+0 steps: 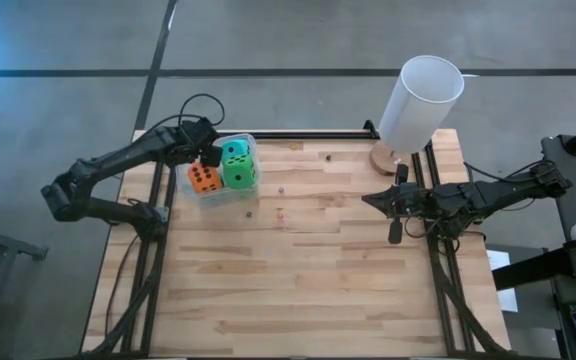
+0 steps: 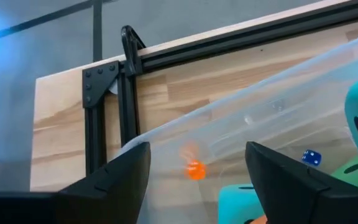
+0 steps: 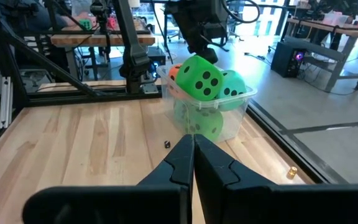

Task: Pick & Place Dice
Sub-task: Put the left small black dice into the transparent bin

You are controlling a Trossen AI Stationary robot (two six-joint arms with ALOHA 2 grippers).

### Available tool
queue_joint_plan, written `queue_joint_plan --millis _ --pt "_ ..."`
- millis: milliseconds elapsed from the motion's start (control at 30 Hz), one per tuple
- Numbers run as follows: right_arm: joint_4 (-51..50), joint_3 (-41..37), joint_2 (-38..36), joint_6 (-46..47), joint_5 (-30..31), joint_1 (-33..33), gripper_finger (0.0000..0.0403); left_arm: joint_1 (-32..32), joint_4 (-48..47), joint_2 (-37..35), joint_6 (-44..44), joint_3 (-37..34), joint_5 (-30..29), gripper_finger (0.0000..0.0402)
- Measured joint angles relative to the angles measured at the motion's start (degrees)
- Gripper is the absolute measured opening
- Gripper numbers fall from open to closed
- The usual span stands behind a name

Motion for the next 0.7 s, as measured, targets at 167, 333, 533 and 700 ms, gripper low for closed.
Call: queue_joint_plan --millis 167,333,533,700 --pt "0.00 0.00 0.00 -0.18 0.00 0.01 0.0008 0.00 0.23 0.01 -0.22 -0.12 3.19 0.0273" --pt "0.01 0.00 0.00 -1.05 -0.01 0.02 0.0008 0.00 0.66 -0.03 -0.46 -0.33 6.56 0.0276" --pt "0.01 0.00 0.00 -1.05 0.02 0.02 0.0008 0.00 0.68 -0.05 -0.87 -0.41 8.50 0.0268" --pt "0.01 0.00 0.00 -1.35 -0.01 0.01 0.0008 -0.02 0.70 -0.05 -0.87 -0.45 8.61 0.0261"
